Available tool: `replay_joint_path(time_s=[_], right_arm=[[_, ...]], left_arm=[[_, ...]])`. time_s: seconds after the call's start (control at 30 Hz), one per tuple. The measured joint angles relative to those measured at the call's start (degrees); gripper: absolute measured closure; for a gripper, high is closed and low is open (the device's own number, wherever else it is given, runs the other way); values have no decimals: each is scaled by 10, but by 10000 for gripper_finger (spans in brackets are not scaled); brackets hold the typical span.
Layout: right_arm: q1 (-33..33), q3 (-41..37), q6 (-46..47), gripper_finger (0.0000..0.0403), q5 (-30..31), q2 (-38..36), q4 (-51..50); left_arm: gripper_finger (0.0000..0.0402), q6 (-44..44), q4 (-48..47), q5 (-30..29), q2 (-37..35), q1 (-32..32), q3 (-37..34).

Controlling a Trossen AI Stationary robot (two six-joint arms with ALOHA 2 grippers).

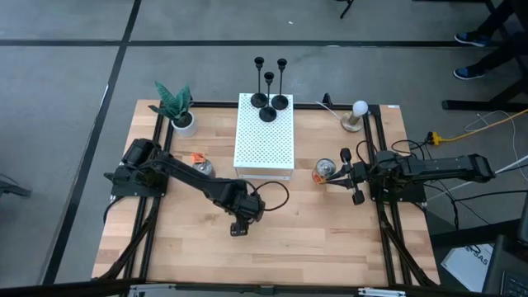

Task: Pick & Place candle stick holders
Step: Put the brown scented candle on the shelf

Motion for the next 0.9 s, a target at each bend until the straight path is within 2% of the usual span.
replay_joint_path(time_s=[0.07,0.47,0.67,0.9], right_arm=[[0,0,0,363,0,0,0],[0,0,0,363,0,0,0],[0,0,0,363,0,0,0],[0,0,0,363,0,0,0]], left_arm=[[50,-8,0,0,-1,1,0],[53,-49,12,-2,-6,8,23],[53,-47,4,-3,-8,18,70],[53,-28,-39,6,-9,43,157]])
